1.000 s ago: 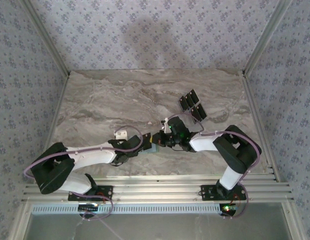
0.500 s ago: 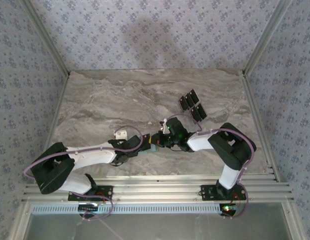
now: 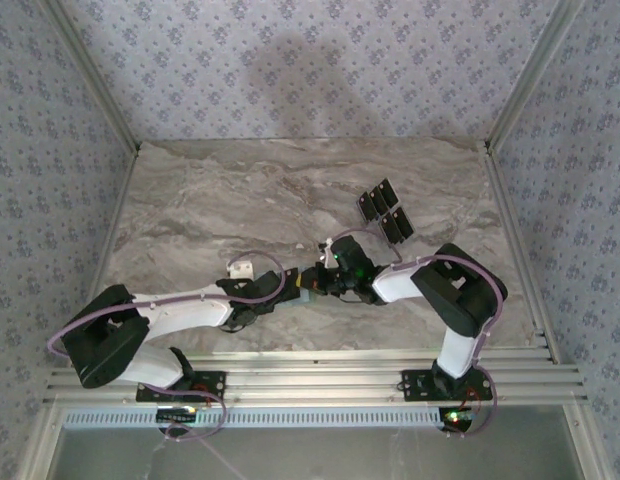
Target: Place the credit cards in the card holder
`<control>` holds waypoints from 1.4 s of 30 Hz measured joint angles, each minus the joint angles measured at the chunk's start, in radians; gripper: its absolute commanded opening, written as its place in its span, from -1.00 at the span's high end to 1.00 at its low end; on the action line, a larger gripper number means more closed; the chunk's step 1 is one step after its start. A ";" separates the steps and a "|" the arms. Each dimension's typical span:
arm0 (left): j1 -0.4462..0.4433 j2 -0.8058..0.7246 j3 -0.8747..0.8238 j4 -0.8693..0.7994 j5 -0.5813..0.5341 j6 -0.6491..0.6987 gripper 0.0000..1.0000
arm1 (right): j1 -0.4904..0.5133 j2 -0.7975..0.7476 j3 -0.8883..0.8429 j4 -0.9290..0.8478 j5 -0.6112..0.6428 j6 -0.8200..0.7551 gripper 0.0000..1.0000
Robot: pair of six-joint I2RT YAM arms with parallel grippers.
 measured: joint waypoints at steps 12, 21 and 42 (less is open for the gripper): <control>0.000 0.000 0.000 -0.004 -0.002 0.000 -0.99 | 0.000 0.015 0.000 0.013 0.001 -0.045 1.00; 0.000 0.000 0.000 -0.005 -0.004 0.000 -0.99 | 0.001 0.021 0.000 0.037 0.000 -0.059 1.00; 0.000 0.011 0.003 -0.003 -0.012 -0.002 -0.99 | 0.000 0.033 -0.013 0.061 0.001 -0.065 1.00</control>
